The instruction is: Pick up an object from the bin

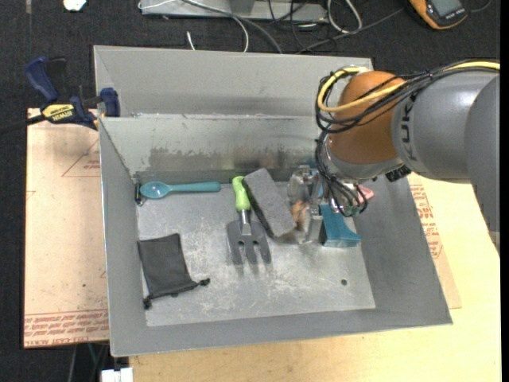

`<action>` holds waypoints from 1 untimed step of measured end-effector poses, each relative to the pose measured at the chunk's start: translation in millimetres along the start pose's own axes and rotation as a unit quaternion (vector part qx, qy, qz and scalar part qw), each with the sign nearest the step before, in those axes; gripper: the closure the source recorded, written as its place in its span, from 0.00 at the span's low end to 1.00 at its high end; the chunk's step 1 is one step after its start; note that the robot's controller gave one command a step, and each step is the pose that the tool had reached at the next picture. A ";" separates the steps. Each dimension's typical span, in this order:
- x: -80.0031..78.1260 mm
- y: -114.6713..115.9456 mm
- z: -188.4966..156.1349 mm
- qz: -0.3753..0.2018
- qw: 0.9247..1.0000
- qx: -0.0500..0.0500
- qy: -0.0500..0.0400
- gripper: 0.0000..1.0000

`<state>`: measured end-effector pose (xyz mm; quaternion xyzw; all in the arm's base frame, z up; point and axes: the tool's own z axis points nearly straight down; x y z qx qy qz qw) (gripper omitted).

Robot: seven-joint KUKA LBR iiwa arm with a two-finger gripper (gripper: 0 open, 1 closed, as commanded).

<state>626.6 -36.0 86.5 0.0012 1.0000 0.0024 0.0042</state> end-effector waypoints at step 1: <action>-4.8 -1.9 2.4 0.015 1.000 0.000 -0.001 1.00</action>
Offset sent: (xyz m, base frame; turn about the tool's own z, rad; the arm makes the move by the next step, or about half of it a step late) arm 0.0000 0.0000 0.0000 0.0000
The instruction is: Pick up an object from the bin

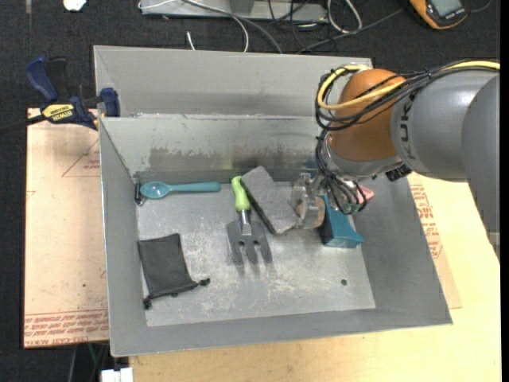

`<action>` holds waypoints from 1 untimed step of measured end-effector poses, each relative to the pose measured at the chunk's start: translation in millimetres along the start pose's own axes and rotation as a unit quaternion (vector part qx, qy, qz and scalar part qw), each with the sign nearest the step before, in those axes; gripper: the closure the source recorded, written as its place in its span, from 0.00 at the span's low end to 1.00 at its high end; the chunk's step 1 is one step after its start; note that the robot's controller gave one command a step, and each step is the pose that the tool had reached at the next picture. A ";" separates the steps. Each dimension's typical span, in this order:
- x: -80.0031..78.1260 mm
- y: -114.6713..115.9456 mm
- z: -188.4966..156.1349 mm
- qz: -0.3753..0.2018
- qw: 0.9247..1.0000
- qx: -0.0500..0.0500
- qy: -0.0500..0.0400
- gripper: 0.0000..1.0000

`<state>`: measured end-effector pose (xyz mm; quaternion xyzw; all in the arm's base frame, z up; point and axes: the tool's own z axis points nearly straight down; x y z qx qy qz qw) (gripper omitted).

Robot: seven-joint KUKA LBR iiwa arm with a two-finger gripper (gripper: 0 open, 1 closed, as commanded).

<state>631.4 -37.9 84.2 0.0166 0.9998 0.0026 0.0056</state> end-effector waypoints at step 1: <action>-2.1 -0.5 -13.0 0.002 1.000 0.000 -0.001 1.00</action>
Offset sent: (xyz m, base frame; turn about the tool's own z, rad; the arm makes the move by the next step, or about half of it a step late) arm -0.0118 -0.1028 0.0676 -0.0689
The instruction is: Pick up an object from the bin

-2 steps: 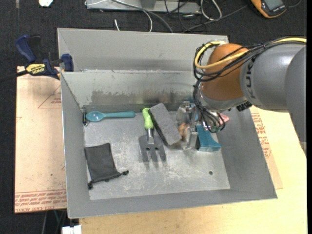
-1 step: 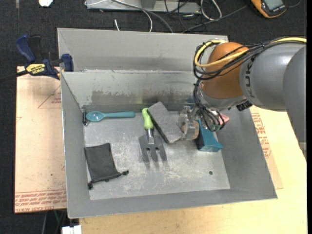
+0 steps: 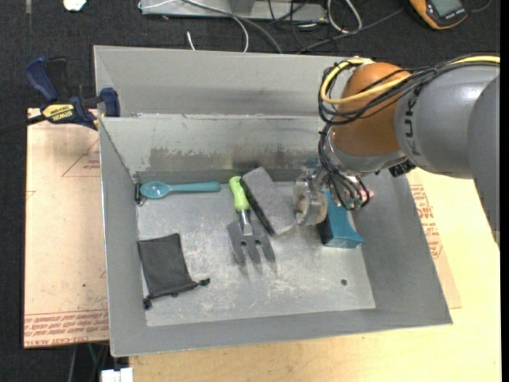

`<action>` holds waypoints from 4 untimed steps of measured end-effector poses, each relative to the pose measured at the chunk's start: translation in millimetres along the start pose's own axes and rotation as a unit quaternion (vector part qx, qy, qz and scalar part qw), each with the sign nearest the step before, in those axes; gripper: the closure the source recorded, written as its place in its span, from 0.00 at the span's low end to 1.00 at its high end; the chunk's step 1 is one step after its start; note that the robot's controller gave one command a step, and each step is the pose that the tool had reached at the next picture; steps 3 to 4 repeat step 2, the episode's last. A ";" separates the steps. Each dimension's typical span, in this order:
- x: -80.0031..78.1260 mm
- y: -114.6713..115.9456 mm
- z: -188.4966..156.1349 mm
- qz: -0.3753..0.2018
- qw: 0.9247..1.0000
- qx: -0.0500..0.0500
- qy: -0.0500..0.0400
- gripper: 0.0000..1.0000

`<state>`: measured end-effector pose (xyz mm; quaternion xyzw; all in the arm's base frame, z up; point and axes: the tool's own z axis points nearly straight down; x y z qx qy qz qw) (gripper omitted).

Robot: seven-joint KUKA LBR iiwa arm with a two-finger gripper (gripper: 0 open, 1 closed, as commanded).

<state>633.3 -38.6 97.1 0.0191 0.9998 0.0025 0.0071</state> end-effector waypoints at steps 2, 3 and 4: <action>22.6 -57.6 -114.1 -0.073 0.997 -0.002 0.002 1.00; 22.6 -57.6 -114.1 -0.073 0.997 -0.002 0.002 1.00; 22.6 -57.6 -114.1 -0.073 0.997 -0.002 0.002 1.00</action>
Offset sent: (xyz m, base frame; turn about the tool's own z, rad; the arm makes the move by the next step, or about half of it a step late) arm -0.0388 -0.0394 0.1667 -0.2118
